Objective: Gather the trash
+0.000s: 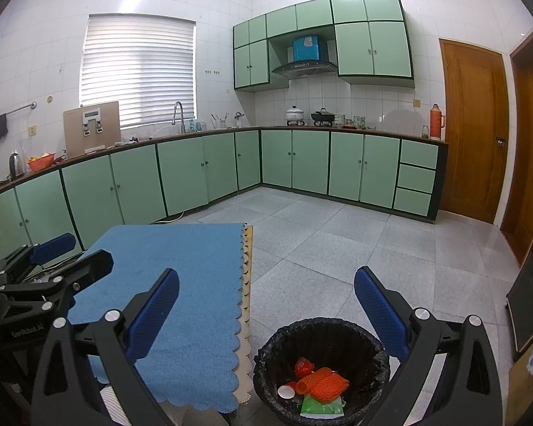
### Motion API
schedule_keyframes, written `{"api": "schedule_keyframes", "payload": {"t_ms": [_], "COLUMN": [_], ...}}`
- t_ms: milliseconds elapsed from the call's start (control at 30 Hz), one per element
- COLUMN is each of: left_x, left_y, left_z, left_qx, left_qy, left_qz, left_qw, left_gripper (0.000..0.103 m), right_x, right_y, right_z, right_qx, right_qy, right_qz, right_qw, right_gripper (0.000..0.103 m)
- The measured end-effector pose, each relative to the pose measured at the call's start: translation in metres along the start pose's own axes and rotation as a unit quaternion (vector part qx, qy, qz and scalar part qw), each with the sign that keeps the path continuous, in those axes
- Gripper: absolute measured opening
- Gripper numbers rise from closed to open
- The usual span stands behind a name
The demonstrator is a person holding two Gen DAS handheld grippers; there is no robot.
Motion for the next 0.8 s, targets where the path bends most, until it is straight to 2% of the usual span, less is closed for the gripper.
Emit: {"api": "schedule_keyframes", "payload": {"t_ms": [800], "left_x": [-0.0029], "left_y": [-0.0004], "left_z": [0.0021], "left_qx": [0.0], "left_qy": [0.004], "left_qz": [0.001], "left_qw": [1.0], "left_gripper": [0.09], "right_x": [-0.0032], "right_y": [0.0004], "right_z": [0.0033], "right_qx": [-0.002], "right_qy": [0.003], "right_qz": [0.002], "right_qw": [1.0], "right_gripper": [0.097]}}
Point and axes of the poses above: each gripper's, at about its wrist camera, not at the fingertips, and x roughly against the way its jaws point, y to its left, z to its underside, the point moved 1 cm from there along -x, roughly the way its jaws point, and after that the axes turned 1 degree about y, right-handed, at the moved point
